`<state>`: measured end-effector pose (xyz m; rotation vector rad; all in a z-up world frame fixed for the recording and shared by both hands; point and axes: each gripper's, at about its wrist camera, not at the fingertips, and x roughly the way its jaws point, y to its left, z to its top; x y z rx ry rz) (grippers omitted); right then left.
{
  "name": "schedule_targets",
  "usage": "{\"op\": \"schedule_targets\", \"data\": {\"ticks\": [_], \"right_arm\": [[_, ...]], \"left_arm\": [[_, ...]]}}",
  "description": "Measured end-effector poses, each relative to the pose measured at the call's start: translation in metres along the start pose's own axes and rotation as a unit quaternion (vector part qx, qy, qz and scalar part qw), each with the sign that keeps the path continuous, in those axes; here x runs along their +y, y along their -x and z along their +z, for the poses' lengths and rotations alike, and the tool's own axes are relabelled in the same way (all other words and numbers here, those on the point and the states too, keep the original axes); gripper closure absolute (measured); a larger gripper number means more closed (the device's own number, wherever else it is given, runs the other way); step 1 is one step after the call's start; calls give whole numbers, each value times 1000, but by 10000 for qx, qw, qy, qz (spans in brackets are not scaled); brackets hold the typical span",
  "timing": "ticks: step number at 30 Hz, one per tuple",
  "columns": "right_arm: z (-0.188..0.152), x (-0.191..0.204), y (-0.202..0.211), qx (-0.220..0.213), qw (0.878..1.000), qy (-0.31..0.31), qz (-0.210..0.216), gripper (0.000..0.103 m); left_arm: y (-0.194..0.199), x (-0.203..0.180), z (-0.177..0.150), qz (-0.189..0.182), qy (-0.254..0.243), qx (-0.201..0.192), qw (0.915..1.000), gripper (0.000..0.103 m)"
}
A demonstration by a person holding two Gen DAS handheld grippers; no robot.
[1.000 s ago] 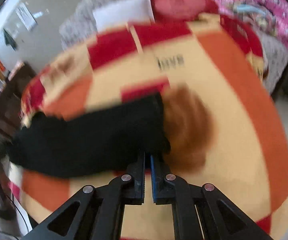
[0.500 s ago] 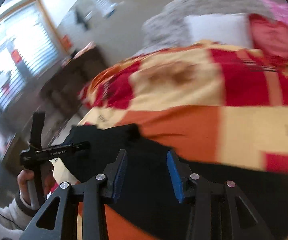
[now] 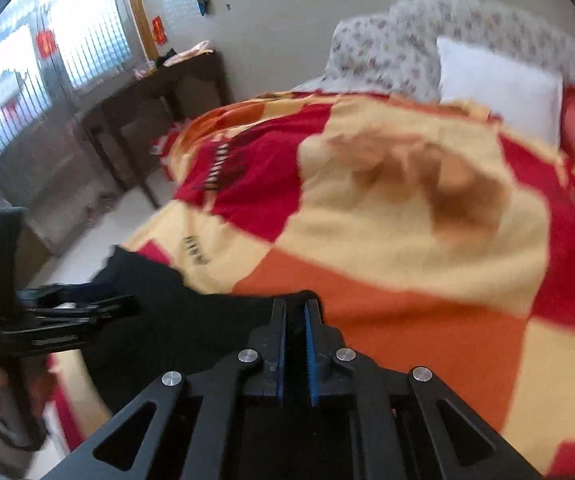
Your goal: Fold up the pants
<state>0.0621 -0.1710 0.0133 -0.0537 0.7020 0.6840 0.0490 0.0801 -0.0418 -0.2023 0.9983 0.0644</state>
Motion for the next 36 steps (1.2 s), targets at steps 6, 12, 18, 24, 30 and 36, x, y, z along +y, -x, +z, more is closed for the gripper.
{"op": "schedule_targets", "data": {"ticks": [6, 12, 18, 24, 30, 36], "right_arm": [[-16, -28, -20, 423, 9954, -733, 448, 92], [-48, -49, 75, 59, 9979, -645, -2, 77], [-92, -13, 80, 218, 9994, -216, 138, 77], [-130, -32, 87, 335, 9958, -835, 153, 77], [-162, -101, 168, -166, 9784, -1644, -1241, 68], [-198, -181, 185, -135, 9415, -2721, -1987, 59]], "left_arm": [[0, -1, -3, 52, -120, 31, 9999, 31], [11, 5, -6, -188, 13, 10, 9998, 31], [21, -15, -22, -542, -151, -4, 9984, 31], [17, -44, -46, -179, -850, 76, 9962, 31], [29, -48, -42, -665, -672, 65, 9955, 31], [22, -63, -42, -704, -748, 225, 9945, 31]]}}
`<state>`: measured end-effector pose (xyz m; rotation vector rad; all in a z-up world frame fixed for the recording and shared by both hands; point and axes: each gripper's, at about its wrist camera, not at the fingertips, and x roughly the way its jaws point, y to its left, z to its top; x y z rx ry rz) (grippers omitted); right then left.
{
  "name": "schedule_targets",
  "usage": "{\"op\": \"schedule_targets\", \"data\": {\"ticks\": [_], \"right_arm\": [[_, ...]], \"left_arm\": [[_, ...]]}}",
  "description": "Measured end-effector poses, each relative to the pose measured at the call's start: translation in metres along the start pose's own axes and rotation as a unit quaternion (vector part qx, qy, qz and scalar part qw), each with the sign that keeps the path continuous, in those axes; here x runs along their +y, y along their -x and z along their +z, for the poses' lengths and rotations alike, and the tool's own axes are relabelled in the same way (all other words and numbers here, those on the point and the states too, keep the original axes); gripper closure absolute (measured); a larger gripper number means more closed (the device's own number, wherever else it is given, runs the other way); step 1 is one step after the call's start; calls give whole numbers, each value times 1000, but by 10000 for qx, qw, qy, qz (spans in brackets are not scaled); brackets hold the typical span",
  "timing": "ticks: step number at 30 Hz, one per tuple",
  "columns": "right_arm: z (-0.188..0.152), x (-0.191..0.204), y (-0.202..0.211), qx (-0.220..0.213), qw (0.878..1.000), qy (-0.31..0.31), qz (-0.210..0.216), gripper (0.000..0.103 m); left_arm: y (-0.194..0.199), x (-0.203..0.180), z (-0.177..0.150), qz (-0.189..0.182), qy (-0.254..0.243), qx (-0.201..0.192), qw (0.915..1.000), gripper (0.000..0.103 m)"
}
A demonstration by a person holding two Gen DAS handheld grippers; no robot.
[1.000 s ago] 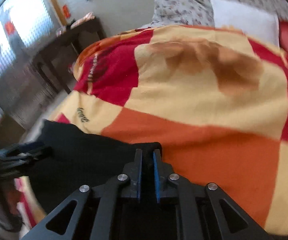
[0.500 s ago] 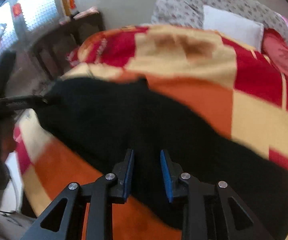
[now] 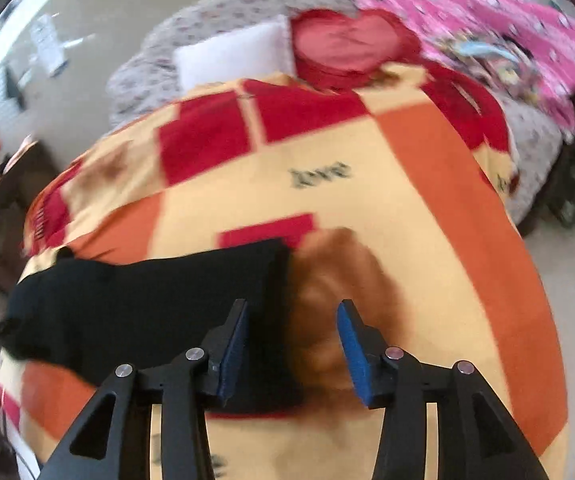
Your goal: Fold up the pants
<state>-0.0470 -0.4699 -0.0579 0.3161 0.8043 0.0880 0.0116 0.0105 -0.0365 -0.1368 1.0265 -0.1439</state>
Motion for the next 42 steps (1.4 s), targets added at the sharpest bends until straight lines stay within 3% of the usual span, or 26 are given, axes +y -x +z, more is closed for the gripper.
{"op": "schedule_targets", "data": {"ticks": [5, 7, 9, 11, 16, 21, 23, 25, 30, 34, 36, 42], "right_arm": [[1, 15, -23, 121, 9955, 37, 937, 57], [-1, 33, -28, -56, 9967, 226, 774, 61], [-2, 43, -32, -77, 9967, 421, 683, 85], [1, 41, -24, -141, 9963, 336, 781, 87], [10, 31, 9, -392, 9973, 430, 447, 87], [7, 43, -24, 10, 9978, 654, -116, 86], [5, 36, -25, -82, 9989, 453, -91, 84], [7, 26, -19, -46, 9996, 244, -118, 71], [9, 17, 15, -306, 9992, 56, -270, 70], [12, 35, 34, -465, 9987, 201, 88, 70], [13, 55, 35, -472, 9972, 347, 465, 70], [11, 131, 9, -54, 9864, 880, 1385, 69]], "left_arm": [[1, -3, -2, 59, -21, 38, 10000, 31], [0, -1, -1, 69, 18, 54, 10000, 31], [-1, 2, 0, 82, 73, 80, 9999, 31], [1, 5, 1, 92, 117, 75, 9999, 31], [11, 16, 3, 185, 230, -87, 9995, 31], [-2, 21, -2, 308, 283, 48, 9991, 31], [-2, 19, -3, 376, 216, 2, 9991, 31], [-1, 18, -4, 410, 164, -18, 9990, 31], [7, 17, -2, 425, 153, -146, 9989, 31], [14, 22, 1, 539, 186, -280, 9980, 31], [17, 29, 3, 601, 240, -300, 9975, 31], [25, 55, 4, 763, 514, -386, 9950, 31]]}}
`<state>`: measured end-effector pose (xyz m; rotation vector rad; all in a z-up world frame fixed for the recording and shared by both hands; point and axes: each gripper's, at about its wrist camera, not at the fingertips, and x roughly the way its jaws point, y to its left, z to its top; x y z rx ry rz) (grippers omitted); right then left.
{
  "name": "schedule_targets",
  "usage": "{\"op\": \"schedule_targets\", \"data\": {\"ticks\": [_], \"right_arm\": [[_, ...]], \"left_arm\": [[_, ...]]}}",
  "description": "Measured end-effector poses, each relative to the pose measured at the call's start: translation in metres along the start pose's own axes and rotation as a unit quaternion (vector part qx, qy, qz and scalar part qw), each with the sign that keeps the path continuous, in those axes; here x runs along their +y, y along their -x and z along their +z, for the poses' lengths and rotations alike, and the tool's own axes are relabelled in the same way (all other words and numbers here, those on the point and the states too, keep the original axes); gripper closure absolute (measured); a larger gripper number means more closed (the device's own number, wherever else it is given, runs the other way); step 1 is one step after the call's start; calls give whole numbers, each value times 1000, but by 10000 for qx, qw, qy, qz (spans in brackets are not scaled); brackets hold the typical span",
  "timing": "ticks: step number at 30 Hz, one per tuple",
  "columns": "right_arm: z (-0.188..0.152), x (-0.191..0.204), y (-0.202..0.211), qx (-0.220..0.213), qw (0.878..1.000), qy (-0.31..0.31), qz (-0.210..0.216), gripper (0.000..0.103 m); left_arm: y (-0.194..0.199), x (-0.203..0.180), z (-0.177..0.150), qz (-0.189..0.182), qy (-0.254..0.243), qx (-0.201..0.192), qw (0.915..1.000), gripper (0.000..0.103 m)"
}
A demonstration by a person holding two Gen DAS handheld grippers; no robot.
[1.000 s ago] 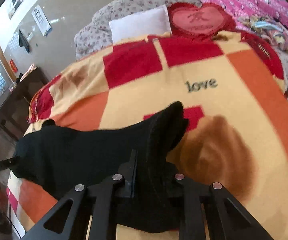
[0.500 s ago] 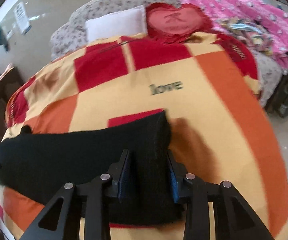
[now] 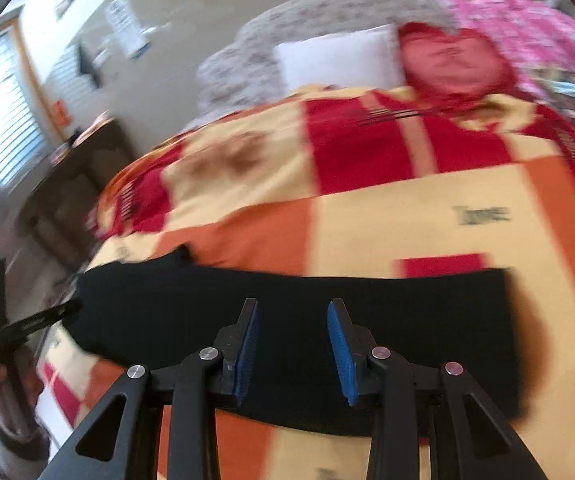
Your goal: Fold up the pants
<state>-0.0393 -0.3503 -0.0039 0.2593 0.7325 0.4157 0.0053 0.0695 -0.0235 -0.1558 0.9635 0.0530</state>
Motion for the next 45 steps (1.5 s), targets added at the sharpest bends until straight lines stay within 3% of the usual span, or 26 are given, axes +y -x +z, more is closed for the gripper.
{"op": "schedule_targets", "data": {"ticks": [7, 12, 17, 19, 24, 30, 36, 40, 41, 45], "right_arm": [[7, 70, -64, 438, 9962, 530, 533, 69], [22, 115, -92, 499, 9908, 1002, 763, 69], [37, 146, -136, 751, 9845, 1545, 355, 69], [36, 154, -157, 856, 9801, 1790, 4, 69], [44, 158, -186, 641, 9732, 2079, -739, 69], [49, 144, -148, 610, 9851, 1599, -147, 69], [12, 140, -97, 642, 9825, 1733, 231, 67], [-22, 135, -106, 937, 9799, 1757, 116, 66], [-26, 134, -103, 778, 9811, 1766, 128, 66], [-29, 124, -85, 794, 9832, 1636, 171, 67]], "left_arm": [[-7, 28, 3, 190, 318, 40, 9993, 31], [-17, 38, -2, 282, 369, 171, 9988, 31], [-22, 41, -8, 342, 321, 197, 9987, 31], [-23, 39, -8, 383, 255, 168, 9988, 31], [-24, 41, -7, 375, 248, 156, 9989, 30], [-20, 39, -5, 388, 273, 141, 9988, 30], [-13, 29, -7, 295, 249, 30, 9992, 30], [-10, 19, -10, 332, 142, 28, 9993, 30], [-7, 16, -10, 304, 125, 16, 9995, 30], [3, 5, -9, 180, 50, -49, 9998, 30]]}}
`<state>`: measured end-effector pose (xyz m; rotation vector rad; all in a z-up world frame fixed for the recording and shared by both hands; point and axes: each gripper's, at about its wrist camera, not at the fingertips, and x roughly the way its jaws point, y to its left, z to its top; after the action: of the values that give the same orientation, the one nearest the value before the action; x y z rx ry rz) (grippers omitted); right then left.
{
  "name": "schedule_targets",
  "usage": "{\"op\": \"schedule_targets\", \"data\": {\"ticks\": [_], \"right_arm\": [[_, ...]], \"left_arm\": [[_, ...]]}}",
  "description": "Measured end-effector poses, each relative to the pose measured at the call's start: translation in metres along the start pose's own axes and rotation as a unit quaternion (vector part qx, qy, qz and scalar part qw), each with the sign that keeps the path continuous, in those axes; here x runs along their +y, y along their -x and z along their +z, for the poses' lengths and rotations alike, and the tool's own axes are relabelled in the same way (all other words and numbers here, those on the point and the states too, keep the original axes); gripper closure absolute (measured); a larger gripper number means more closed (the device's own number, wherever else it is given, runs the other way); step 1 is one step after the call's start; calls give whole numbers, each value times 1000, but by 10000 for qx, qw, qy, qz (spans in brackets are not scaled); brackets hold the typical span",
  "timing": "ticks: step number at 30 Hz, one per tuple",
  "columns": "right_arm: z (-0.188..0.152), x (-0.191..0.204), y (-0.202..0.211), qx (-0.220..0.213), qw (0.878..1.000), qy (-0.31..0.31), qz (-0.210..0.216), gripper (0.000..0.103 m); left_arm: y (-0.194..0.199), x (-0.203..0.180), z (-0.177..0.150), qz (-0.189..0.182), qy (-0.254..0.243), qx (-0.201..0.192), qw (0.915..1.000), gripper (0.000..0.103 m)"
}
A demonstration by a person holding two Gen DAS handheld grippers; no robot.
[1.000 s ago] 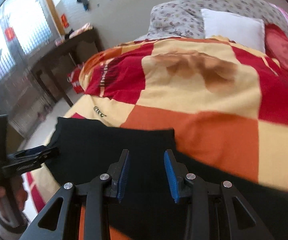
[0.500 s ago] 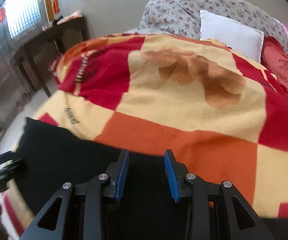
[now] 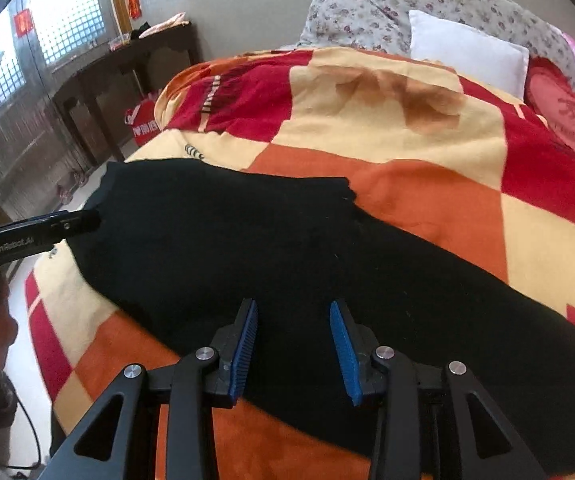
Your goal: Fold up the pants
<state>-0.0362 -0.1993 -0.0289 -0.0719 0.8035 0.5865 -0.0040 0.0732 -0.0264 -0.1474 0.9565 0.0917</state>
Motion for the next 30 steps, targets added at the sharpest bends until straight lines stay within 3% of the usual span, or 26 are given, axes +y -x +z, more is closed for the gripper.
{"op": "schedule_targets", "data": {"ticks": [7, 11, 13, 17, 20, 23, 30], "right_arm": [[-44, -60, 43, -190, 9967, -683, -402, 67], [-77, -115, 70, -280, 9873, -1349, -791, 66], [-89, -136, 85, -396, 9823, -1662, -769, 66], [-115, -166, 118, -613, 9706, -2108, -983, 66], [-137, -182, 137, -801, 9619, -2497, -771, 62], [-152, -191, 145, -848, 9542, -2744, -837, 59], [-162, -203, 139, -1060, 9469, -3026, -239, 55]], "left_arm": [[1, -50, -4, -440, -445, 126, 9980, 30], [-8, -96, -9, -896, -864, 382, 9915, 30], [-13, -127, -12, -1109, -1185, 498, 9855, 30], [-16, -185, -14, -1340, -1813, 539, 9728, 30], [-24, -225, -10, -1796, -2096, 789, 9579, 30], [-33, -270, -7, -2143, -2399, 1033, 9412, 30], [-36, -357, -11, -2558, -3069, 1188, 9090, 30]]}}
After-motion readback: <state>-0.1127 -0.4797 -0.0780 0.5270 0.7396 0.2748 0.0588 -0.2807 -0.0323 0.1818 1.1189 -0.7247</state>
